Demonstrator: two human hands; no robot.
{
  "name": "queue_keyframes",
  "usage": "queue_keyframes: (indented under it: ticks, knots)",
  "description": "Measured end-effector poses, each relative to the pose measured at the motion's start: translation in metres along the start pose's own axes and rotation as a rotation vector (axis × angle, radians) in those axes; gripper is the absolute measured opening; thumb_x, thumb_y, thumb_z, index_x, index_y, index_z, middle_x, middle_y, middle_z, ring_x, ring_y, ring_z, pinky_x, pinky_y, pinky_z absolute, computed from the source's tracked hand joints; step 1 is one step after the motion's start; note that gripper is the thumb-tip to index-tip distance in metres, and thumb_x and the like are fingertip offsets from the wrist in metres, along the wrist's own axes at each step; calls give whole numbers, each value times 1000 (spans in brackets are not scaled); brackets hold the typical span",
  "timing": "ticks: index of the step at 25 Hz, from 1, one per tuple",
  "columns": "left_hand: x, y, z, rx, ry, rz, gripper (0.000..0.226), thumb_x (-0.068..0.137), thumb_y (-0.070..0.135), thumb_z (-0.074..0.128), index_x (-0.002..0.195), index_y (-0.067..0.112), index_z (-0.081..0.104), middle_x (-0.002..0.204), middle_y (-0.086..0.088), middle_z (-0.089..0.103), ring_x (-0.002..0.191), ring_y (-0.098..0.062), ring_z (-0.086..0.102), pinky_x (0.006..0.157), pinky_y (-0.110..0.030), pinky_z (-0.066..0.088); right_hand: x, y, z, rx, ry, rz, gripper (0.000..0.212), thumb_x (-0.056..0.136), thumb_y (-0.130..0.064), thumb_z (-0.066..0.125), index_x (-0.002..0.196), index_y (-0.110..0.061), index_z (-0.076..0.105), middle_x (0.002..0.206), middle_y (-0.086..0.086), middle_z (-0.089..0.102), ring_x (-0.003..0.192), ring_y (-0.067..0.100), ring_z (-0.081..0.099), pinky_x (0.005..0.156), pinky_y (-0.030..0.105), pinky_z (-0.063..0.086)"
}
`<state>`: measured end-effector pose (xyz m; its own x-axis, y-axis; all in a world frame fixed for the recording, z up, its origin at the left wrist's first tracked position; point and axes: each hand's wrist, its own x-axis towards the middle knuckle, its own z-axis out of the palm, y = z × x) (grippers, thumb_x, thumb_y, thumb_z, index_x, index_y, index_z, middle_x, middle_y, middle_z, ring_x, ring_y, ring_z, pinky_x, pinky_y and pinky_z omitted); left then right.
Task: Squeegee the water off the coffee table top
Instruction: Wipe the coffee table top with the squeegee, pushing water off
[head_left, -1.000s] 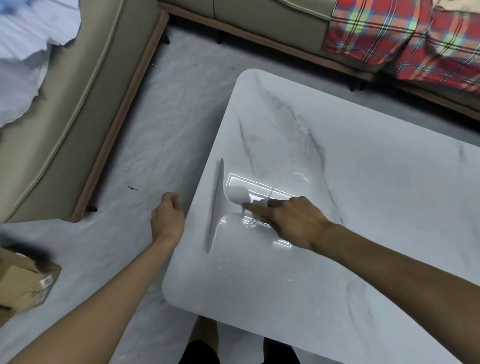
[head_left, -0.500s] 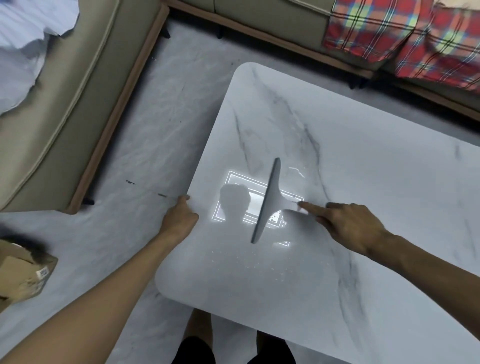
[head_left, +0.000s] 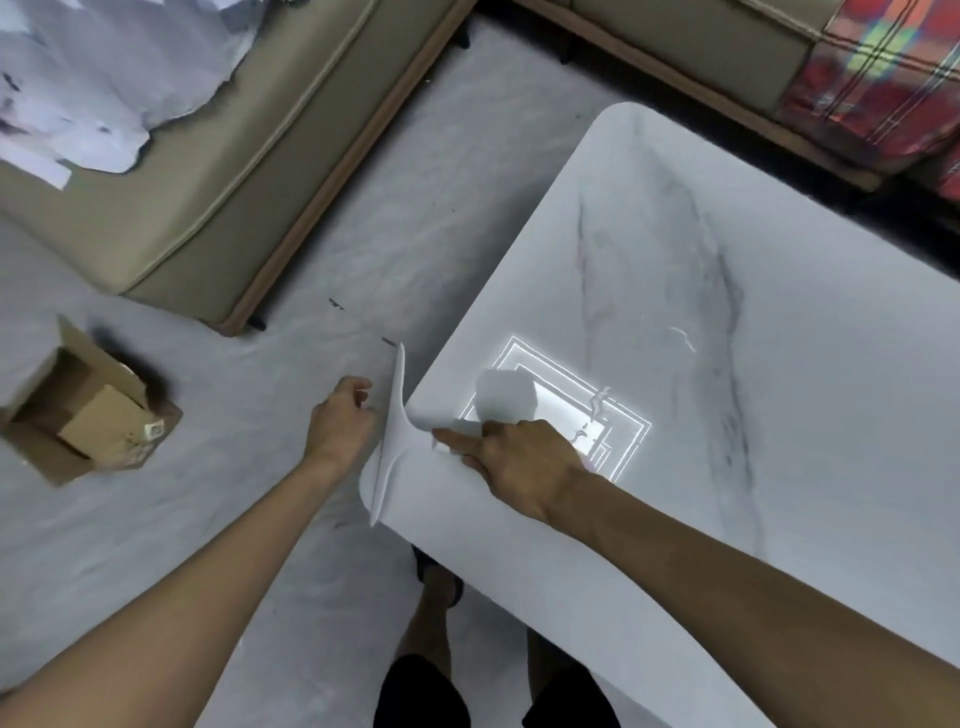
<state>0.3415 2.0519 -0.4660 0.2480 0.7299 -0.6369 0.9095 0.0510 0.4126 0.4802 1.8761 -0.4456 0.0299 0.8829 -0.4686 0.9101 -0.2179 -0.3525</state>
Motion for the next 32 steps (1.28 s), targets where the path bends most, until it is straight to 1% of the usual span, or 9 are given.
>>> queue_keyframes:
  ticks: [6,11,15,18,22,25,27,30,32]
  knots:
    - [-26,-33,21,15,-313,-5,62,88,9,49,146,22,32,136,-6,50,102,-17,50,75,-24,40,-79,46,21,4,49,150,54,99,-34,33,141,-59,9,108,-1,63,81,30,65,64,34,44]
    - [-40,-39,18,63,-313,26,55,89,11,50,142,19,37,133,-9,53,99,-20,51,81,-25,41,-153,61,8,-34,32,370,44,99,-47,21,141,-58,16,79,-10,50,69,25,61,59,33,48]
    - [-39,-53,-3,33,-156,75,44,89,11,52,133,14,47,135,-9,55,102,-21,54,80,-25,40,-116,2,10,72,71,262,46,95,-57,11,140,-59,19,90,-8,57,82,27,63,64,34,45]
    - [-38,-66,-12,58,-112,84,46,88,16,56,133,16,45,134,-9,55,110,-27,57,82,-27,41,-55,-57,31,116,17,103,41,101,-48,20,141,-56,22,95,-1,59,81,30,61,65,35,43]
    - [-48,-78,1,212,-208,191,33,85,11,51,115,18,39,102,-10,58,76,-22,56,57,-29,40,-42,-64,53,49,31,95,45,103,-34,27,142,-55,19,89,1,55,72,30,59,62,36,45]
    - [-57,-79,21,266,-277,187,35,83,4,47,114,19,39,99,-11,55,73,-20,50,52,-28,34,-91,-23,61,35,47,165,43,103,-40,24,141,-58,19,87,-1,54,72,30,60,57,33,39]
    - [-65,-75,36,315,-351,198,38,83,3,47,118,17,40,114,-14,55,80,-20,52,56,-27,37,-136,8,61,14,42,229,42,101,-46,21,141,-60,17,89,-4,56,73,28,62,56,32,39]
    - [-73,-67,55,416,-405,202,42,84,4,48,124,12,38,144,-17,37,120,-31,49,93,-39,47,-194,44,54,-13,19,324,43,98,-51,16,139,-63,15,82,-9,53,69,24,61,55,33,44]
    - [-77,-62,64,448,-372,196,39,83,3,45,122,11,39,145,-16,35,127,-33,44,102,-46,43,-214,54,49,-34,14,347,44,96,-53,10,138,-64,13,77,-11,48,64,22,59,52,32,44]
